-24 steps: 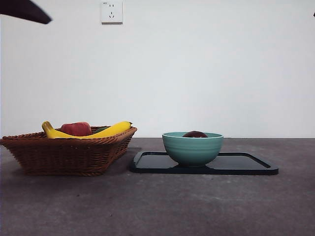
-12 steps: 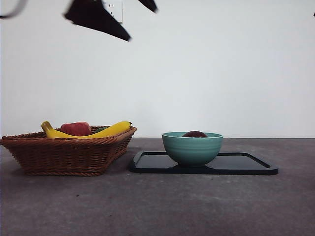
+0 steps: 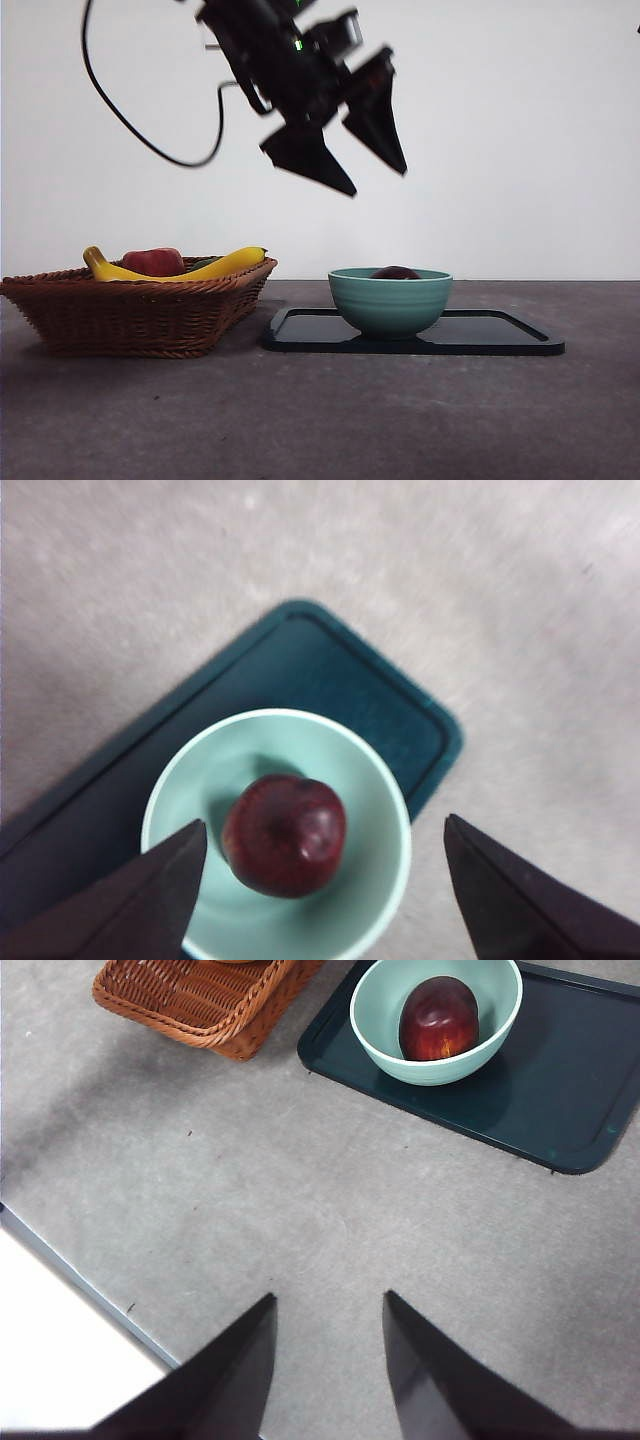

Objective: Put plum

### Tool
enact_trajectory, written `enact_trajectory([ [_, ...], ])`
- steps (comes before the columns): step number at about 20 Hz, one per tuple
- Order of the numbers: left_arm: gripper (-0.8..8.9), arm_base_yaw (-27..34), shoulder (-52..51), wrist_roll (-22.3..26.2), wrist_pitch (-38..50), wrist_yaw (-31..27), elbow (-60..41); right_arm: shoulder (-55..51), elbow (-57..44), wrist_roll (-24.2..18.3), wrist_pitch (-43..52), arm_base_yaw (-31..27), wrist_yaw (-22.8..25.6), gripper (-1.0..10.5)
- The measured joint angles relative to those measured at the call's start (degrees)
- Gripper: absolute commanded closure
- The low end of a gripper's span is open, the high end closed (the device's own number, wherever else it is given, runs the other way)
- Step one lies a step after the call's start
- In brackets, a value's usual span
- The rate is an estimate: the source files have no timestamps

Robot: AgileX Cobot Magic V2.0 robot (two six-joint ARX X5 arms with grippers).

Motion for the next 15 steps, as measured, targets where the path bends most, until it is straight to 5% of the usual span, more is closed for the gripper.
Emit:
enact_trajectory([
  [15, 4.4, -1.2, 9.1, 5.6, 6.3, -2.4, 0.0, 0.0, 0.0, 0.0, -0.1, 0.0, 0.0, 7.8],
])
